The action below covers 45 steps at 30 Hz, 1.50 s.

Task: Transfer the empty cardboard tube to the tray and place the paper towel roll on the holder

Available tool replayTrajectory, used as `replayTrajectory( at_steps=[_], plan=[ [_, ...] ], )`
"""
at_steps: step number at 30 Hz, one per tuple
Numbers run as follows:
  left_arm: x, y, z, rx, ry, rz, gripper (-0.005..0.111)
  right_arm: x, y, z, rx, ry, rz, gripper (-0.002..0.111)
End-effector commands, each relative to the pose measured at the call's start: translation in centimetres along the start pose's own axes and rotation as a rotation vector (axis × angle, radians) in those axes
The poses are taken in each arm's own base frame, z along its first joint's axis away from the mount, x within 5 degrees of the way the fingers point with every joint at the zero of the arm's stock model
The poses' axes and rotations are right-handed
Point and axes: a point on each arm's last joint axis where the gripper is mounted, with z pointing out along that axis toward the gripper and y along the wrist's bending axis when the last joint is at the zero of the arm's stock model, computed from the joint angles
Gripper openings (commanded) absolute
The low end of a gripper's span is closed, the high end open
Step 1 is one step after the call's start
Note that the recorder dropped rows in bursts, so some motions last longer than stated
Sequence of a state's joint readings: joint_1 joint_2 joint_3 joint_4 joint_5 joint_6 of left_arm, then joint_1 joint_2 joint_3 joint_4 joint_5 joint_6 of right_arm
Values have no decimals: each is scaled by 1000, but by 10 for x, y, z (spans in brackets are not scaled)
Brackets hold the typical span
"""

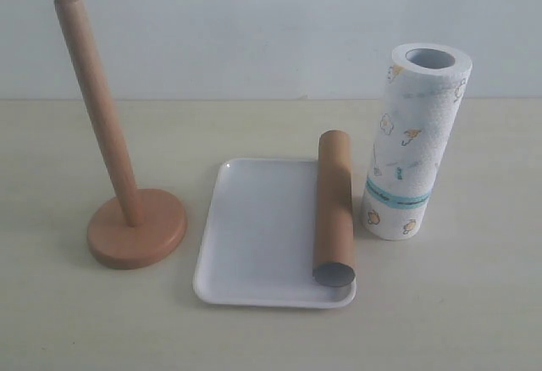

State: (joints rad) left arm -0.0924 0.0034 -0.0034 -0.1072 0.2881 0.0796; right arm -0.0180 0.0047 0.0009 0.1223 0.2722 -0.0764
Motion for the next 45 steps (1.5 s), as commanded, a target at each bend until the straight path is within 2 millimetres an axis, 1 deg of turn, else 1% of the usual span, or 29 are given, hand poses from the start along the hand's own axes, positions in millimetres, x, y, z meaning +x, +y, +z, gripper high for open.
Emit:
replayTrajectory(
  at_steps=[1, 5, 11, 16, 17, 19, 22, 24, 26, 27, 29, 31, 34, 36, 37, 40, 42, 45],
  plan=[
    [1, 0, 0, -2, 4, -4, 4, -19, -2, -3, 26, -214, -62, 5],
    [1, 0, 0, -2, 4, -4, 4, -42, -3, -11, 50, -473, -61, 5],
    [1, 0, 0, -2, 4, -4, 4, -61, -4, -24, 66, -737, -39, 5],
    [1, 0, 0, -2, 4, -4, 4, -76, -5, -42, -3, -992, 129, 5],
    [1, 0, 0, -2, 4, -4, 4, -77, -5, -43, -12, -1010, 144, 5],
    [1, 0, 0, -2, 4, -4, 4, -90, -4, -49, -32, -1018, 171, 5],
    [1, 0, 0, -2, 4, -4, 4, -119, 0, -60, -70, -1033, 184, 5],
    [1, 0, 0, -2, 4, -4, 4, -140, 4, -60, -96, -1003, 161, 5],
    [1, 0, 0, -2, 4, -4, 4, -158, 8, -54, -123, -949, 150, 5],
    [1, 0, 0, -2, 4, -4, 4, -167, 10, -49, -141, -909, 153, 5],
    [1, 0, 0, -2, 4, -4, 4, -177, 12, -34, -175, -804, 194, 5],
    [1, 0, 0, -2, 4, -4, 4, -182, 14, -17, -196, -697, 240, 5],
    [1, 0, 0, -2, 4, -4, 4, -176, 12, 14, -194, -530, 362, 5],
    [1, 0, 0, -2, 4, -4, 4, -167, 10, 31, -156, -410, 428, 5],
    [1, 0, 0, -2, 4, -4, 4, -162, 8, 38, -131, -359, 433, 5],
    [1, 0, 0, -2, 4, -4, 4, -143, 3, 57, -25, -161, 361, 5],
    [1, 0, 0, -2, 4, -4, 4, -131, -1, 68, 33, -41, 361, 5],
    [1, 0, 0, -2, 4, -4, 4, -117, 3, 84, 33, 71, 312, 5]
  ],
)
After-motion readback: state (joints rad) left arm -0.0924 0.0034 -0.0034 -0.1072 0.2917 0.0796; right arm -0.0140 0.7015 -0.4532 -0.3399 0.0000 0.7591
